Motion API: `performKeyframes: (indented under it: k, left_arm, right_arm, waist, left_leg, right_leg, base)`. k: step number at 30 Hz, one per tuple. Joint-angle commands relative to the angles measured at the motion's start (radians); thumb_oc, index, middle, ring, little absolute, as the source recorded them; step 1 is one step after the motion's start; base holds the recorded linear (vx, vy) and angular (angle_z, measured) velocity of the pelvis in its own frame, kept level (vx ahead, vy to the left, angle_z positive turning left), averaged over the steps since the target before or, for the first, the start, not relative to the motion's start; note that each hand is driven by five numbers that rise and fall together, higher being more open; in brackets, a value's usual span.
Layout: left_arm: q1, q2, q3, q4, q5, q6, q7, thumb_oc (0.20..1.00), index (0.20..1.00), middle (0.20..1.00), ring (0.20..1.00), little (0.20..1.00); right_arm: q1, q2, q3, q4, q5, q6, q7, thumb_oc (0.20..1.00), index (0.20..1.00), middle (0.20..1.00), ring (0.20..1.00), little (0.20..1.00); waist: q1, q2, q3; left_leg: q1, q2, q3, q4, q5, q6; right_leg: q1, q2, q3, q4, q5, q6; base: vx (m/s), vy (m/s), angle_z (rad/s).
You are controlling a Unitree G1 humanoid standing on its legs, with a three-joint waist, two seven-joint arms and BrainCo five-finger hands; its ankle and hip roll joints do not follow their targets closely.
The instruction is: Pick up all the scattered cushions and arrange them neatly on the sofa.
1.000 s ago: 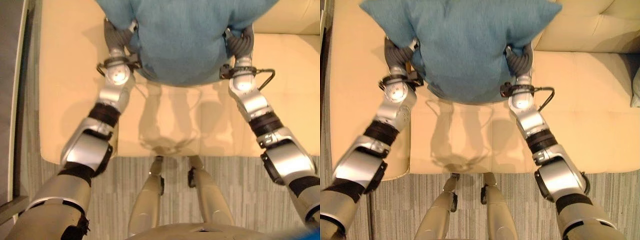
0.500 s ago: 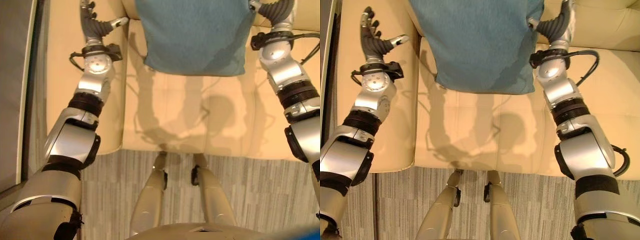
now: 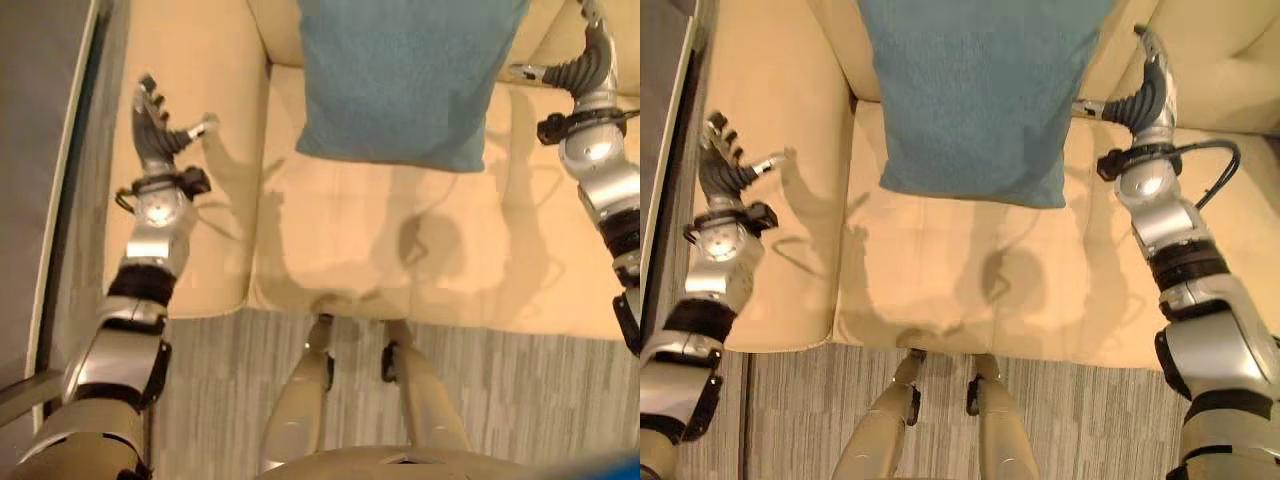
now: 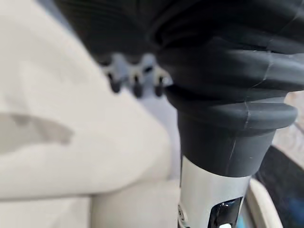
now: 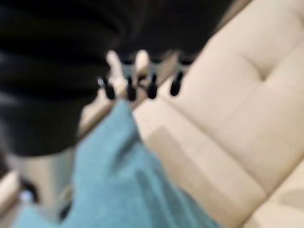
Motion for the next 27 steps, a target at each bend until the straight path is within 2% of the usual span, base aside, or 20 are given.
performKeyframes:
  k: [1, 5, 8, 10, 12, 14, 16, 20, 22, 25, 27]
  left_arm:
    - [0.091, -0.012, -0.015, 0.030, 0.053, -0.030, -0.063, 1.000, 1.000, 1.000, 1.000, 1.000]
    - [0.310, -0.075, 0.021, 0.007, 0.073, 0.006, -0.157, 1.000, 1.000, 1.000, 1.000, 1.000]
    - [0.401, -0.072, 0.017, 0.019, 0.100, 0.022, -0.218, 1.000, 1.000, 1.000, 1.000, 1.000]
    - [0.532, -0.079, 0.020, 0.104, 0.178, 0.051, -0.294, 1.000, 1.000, 1.000, 1.000, 1.000]
    - [0.559, -0.105, 0.019, 0.190, 0.213, 0.071, -0.312, 1.000, 1.000, 1.000, 1.000, 1.000]
    - [0.561, -0.161, 0.001, 0.385, 0.274, 0.089, -0.328, 1.000, 1.000, 1.000, 1.000, 1.000]
    - [0.555, -0.185, 0.000, 0.489, 0.305, 0.102, -0.335, 1.000, 1.000, 1.000, 1.000, 1.000]
    - [0.523, -0.217, 0.003, 0.621, 0.346, 0.117, -0.319, 1.000, 1.000, 1.000, 1.000, 1.000]
    - [0.510, -0.227, 0.003, 0.654, 0.355, 0.125, -0.315, 1.000, 1.000, 1.000, 1.000, 1.000]
    - [0.496, -0.236, 0.003, 0.688, 0.372, 0.128, -0.312, 1.000, 1.000, 1.000, 1.000, 1.000]
    - [0.493, -0.256, 0.000, 0.694, 0.362, 0.125, -0.306, 1.000, 1.000, 1.000, 1.000, 1.000]
  right_arm:
    - [0.157, 0.023, -0.011, 0.066, -0.079, -0.038, 0.058, 1.000, 1.000, 1.000, 1.000, 1.000]
    - [0.397, 0.090, -0.080, 0.013, -0.104, -0.051, 0.151, 1.000, 1.000, 1.000, 1.000, 1.000]
    - [0.487, 0.105, -0.096, 0.003, -0.105, -0.055, 0.204, 1.000, 1.000, 1.000, 1.000, 1.000]
    - [0.621, 0.142, -0.091, 0.038, -0.137, -0.065, 0.293, 1.000, 1.000, 1.000, 1.000, 1.000]
    - [0.651, 0.165, -0.064, 0.087, -0.163, -0.061, 0.318, 1.000, 1.000, 1.000, 1.000, 1.000]
    - [0.678, 0.217, -0.018, 0.236, -0.196, -0.055, 0.344, 1.000, 1.000, 1.000, 1.000, 1.000]
    - [0.692, 0.247, -0.014, 0.313, -0.204, -0.046, 0.345, 1.000, 1.000, 1.000, 1.000, 1.000]
    - [0.704, 0.297, -0.012, 0.441, -0.201, -0.029, 0.344, 1.000, 1.000, 1.000, 1.000, 1.000]
    - [0.696, 0.315, -0.001, 0.513, -0.198, -0.019, 0.343, 1.000, 1.000, 1.000, 1.000, 1.000]
    - [0.684, 0.325, 0.015, 0.586, -0.215, -0.001, 0.336, 1.000, 1.000, 1.000, 1.000, 1.000]
    - [0.667, 0.336, 0.016, 0.634, -0.214, 0.021, 0.333, 1.000, 1.000, 1.000, 1.000, 1.000]
  waist:
    - [0.016, -0.032, -0.082]
    - [0.022, -0.045, -0.102]
    - [0.024, -0.048, -0.111]
    - [0.031, -0.051, -0.140]
    - [0.035, -0.050, -0.154]
    - [0.037, -0.051, -0.175]
    - [0.035, -0.050, -0.181]
    - [0.027, -0.053, -0.182]
    - [0.026, -0.058, -0.177]
    - [0.034, -0.067, -0.171]
    - [0.034, -0.051, -0.176]
  left_leg:
    - [0.061, -0.009, 0.009, 0.002, -0.076, -0.027]
    - [0.132, -0.007, 0.012, 0.011, -0.093, -0.020]
    - [0.175, 0.000, 0.015, 0.017, -0.106, -0.018]
    - [0.241, 0.011, 0.023, 0.035, -0.128, -0.013]
    - [0.278, 0.019, 0.027, 0.035, -0.135, -0.012]
    - [0.334, 0.030, 0.025, 0.036, -0.142, -0.012]
    - [0.347, 0.035, 0.025, 0.041, -0.143, -0.018]
    - [0.336, 0.037, 0.035, 0.072, -0.134, -0.043]
    - [0.323, 0.025, 0.032, 0.140, -0.156, -0.040]
    - [0.333, -0.009, -0.017, 0.253, -0.215, -0.030]
    - [0.367, -0.033, -0.103, 0.326, -0.221, -0.022]
  right_leg:
    - [0.135, -0.016, -0.032, 0.009, -0.125, 0.084]
    - [0.214, -0.022, -0.052, 0.007, -0.139, 0.084]
    - [0.257, -0.023, -0.062, 0.008, -0.147, 0.086]
    - [0.323, -0.022, -0.072, 0.011, -0.163, 0.084]
    - [0.356, -0.020, -0.078, 0.011, -0.173, 0.081]
    - [0.419, -0.013, -0.084, 0.013, -0.196, 0.071]
    - [0.439, -0.009, -0.089, 0.016, -0.211, 0.064]
    - [0.469, -0.016, -0.118, 0.005, -0.217, 0.057]
    - [0.470, -0.022, -0.118, 0.007, -0.212, 0.053]
    - [0.455, -0.036, -0.095, 0.026, -0.199, 0.047]
    - [0.414, -0.032, -0.057, 0.056, -0.180, 0.051]
  base:
    - [0.07, -0.025, 0.20]
    - [0.07, -0.023, 0.01]
    - [0.04, -0.003, 0.09]
    - [0.05, -0.004, 0.03]
    - [0.00, -0.021, 0.01]
    - [0.00, -0.088, 0.00]
    - [-0.03, -0.077, 0.05]
    - [-0.10, -0.060, 0.31]
    - [-0.15, -0.027, 0.53]
    - [-0.23, 0.045, 0.00]
    - [-0.31, 0.169, -0.37]
